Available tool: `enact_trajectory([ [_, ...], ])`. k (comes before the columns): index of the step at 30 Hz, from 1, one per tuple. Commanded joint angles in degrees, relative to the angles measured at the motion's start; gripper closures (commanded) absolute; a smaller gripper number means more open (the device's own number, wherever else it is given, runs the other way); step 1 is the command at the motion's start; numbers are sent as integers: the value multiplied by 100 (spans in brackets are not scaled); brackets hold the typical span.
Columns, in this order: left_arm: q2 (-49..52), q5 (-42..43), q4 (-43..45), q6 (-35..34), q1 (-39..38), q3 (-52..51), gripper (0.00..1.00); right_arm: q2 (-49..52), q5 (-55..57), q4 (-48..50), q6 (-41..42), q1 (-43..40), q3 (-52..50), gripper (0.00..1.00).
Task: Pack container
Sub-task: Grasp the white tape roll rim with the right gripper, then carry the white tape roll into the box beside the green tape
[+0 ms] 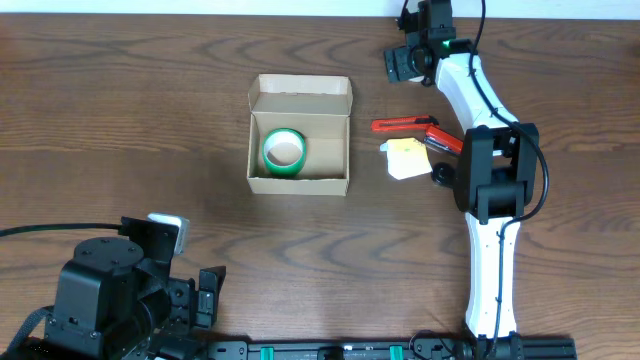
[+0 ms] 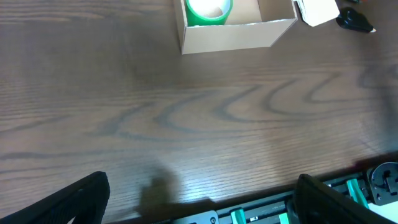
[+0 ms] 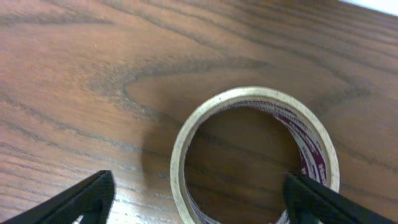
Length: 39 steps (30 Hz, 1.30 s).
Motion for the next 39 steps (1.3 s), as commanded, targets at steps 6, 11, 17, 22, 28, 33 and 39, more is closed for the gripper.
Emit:
enact_trajectory([
  [6, 7, 13, -17, -28, -13, -13, 5, 363, -308, 85, 87, 55, -20, 25],
  [11, 7, 13, -17, -28, -13, -13, 5, 396, -308, 85, 98, 59, -20, 31],
  [17, 7, 13, -17, -26, -13, -13, 5, 396, -306, 111, 101, 59, -20, 52],
  [22, 7, 15, -17, -28, -13, -13, 5, 396, -304, 114, 210, 59, -20, 80],
  [28, 7, 15, -17, -28, -13, -13, 5, 367, -306, 140, 321, 59, -13, 89],
  [33, 7, 13, -17, -28, -13, -13, 5, 46, -308, -90, 507, 92, 57, 99],
  [39, 7, 13, -17, -28, -13, -13, 5, -879, -308, -706, 503, 262, 155, 99],
])
